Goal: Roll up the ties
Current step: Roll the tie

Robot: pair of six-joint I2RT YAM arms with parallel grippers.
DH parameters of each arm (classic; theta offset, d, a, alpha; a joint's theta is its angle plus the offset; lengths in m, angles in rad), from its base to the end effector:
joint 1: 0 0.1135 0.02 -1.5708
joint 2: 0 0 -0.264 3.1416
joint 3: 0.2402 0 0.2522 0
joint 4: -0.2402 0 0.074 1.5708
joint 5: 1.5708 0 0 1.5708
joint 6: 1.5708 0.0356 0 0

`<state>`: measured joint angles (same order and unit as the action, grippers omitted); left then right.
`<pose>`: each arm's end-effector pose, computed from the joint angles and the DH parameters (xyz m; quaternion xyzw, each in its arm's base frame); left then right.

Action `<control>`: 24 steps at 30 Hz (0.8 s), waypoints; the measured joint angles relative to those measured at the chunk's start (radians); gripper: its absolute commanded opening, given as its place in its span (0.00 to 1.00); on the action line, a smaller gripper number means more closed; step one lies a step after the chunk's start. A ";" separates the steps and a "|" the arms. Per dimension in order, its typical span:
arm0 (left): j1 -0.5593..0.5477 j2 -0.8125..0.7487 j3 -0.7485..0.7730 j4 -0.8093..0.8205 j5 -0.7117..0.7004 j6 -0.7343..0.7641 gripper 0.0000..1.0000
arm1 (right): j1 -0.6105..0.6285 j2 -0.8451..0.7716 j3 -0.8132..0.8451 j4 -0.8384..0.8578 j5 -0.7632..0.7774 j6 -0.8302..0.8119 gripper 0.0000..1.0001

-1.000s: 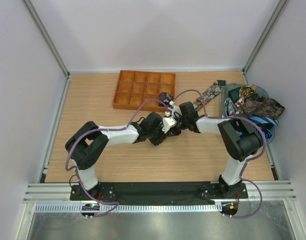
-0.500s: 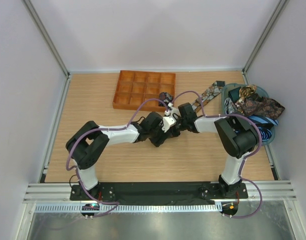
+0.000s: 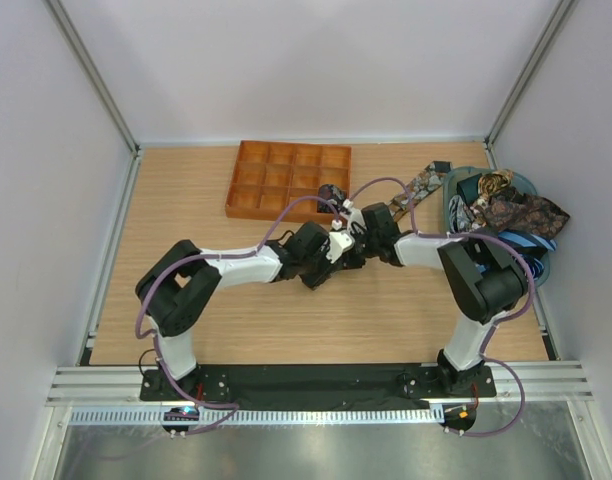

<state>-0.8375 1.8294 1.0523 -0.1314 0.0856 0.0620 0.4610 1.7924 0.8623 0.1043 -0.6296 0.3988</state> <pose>0.2464 -0.2781 0.1534 0.4233 0.8448 -0.1603 0.2854 0.2972 0.1710 0.1350 -0.1402 0.8817 0.4064 0.1944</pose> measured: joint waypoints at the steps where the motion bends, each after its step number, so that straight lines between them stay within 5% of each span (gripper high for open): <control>1: 0.000 0.001 0.002 -0.002 0.000 -0.002 0.22 | -0.001 -0.015 -0.009 -0.002 0.015 0.002 0.51; 8: -0.022 0.031 0.036 0.012 0.013 0.025 0.22 | -0.043 -0.161 -0.114 -0.032 0.127 0.050 0.51; 17: 0.002 0.082 0.122 -0.051 -0.021 -0.030 0.24 | -0.085 -0.579 -0.291 -0.150 0.429 0.062 0.53; 24: 0.009 0.085 0.131 -0.068 -0.033 -0.039 0.24 | -0.074 -0.627 -0.320 -0.198 0.507 0.048 0.43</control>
<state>-0.8288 1.9148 1.1835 -0.1989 0.0528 0.0227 0.3874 1.1656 0.5419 -0.0940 -0.1226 0.4469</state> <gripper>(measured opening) 0.322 0.442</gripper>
